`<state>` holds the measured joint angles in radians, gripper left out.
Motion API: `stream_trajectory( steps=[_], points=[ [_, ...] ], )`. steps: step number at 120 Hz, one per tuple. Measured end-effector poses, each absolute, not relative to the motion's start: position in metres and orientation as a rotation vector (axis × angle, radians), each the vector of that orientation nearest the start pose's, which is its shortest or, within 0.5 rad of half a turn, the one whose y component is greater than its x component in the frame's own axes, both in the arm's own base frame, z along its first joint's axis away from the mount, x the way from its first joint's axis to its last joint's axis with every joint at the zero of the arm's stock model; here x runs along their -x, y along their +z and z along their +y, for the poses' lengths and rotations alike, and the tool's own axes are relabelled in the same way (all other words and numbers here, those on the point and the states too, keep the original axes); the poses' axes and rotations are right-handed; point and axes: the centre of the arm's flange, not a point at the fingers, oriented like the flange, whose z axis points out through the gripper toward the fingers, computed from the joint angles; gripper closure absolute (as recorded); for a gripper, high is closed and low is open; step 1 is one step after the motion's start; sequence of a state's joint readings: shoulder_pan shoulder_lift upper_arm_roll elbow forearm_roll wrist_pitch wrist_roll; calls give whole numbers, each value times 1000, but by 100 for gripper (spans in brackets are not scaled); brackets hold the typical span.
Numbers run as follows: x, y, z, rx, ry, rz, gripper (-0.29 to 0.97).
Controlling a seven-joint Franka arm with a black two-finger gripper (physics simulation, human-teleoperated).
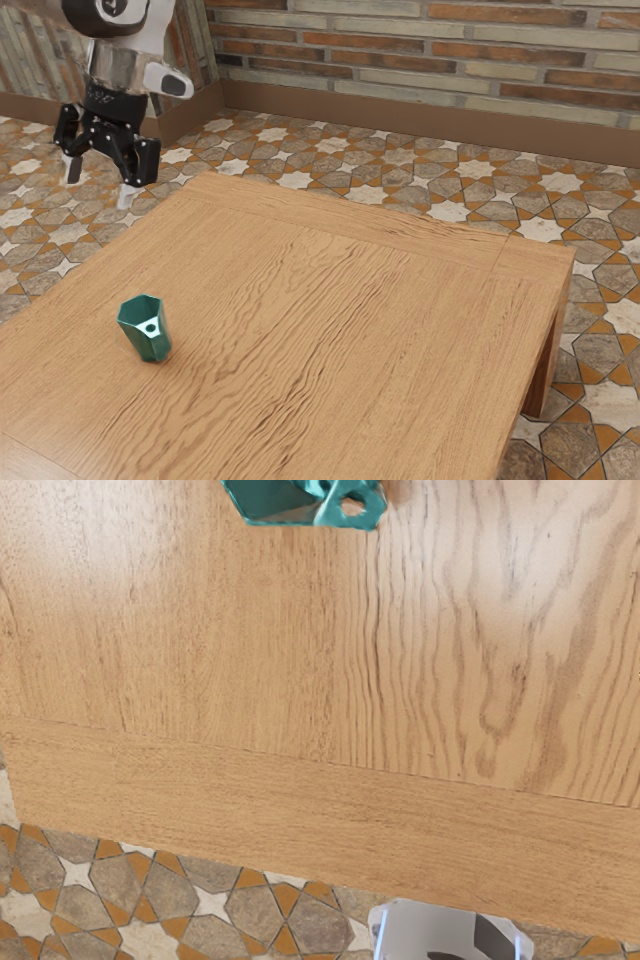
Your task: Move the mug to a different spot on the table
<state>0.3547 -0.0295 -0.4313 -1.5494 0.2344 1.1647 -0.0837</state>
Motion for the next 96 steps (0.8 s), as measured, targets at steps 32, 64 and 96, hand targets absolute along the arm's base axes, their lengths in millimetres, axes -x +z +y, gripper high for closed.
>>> stream_trajectory(
  steps=[32, 64, 96],
  points=[
    [-551, 606, -96, 2871, -14, 124, 0],
    [-478, 557, -13, 2938, 66, -306, 0],
    [-434, 491, 12, 3022, 54, -715, 0]
  ],
)
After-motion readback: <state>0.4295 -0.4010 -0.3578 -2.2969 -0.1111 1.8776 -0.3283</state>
